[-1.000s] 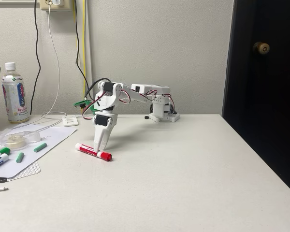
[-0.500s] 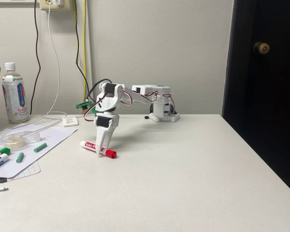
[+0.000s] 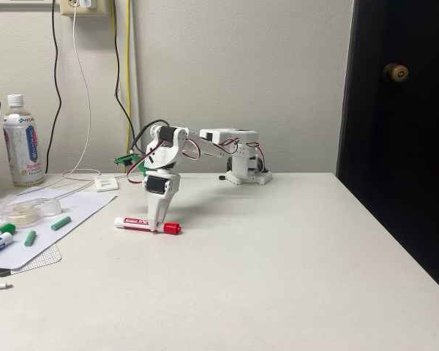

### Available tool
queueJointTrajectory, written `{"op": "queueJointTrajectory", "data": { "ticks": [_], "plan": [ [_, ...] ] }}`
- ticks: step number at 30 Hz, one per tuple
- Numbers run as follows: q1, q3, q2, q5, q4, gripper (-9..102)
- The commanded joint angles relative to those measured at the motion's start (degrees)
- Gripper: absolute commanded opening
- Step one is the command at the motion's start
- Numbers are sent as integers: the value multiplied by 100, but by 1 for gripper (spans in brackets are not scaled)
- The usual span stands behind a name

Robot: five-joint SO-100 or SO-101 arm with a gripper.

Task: Pick up the red marker.

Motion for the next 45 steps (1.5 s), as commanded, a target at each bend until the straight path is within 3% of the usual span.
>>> {"op": "queueJointTrajectory", "data": {
  "ticks": [1, 29, 45],
  "plan": [
    [-18, -62, 132, -26, -26, 1],
    [-246, -9, 2294, 211, 316, 0],
    [-396, 1301, 4438, 738, 316, 0]
  ]
}}
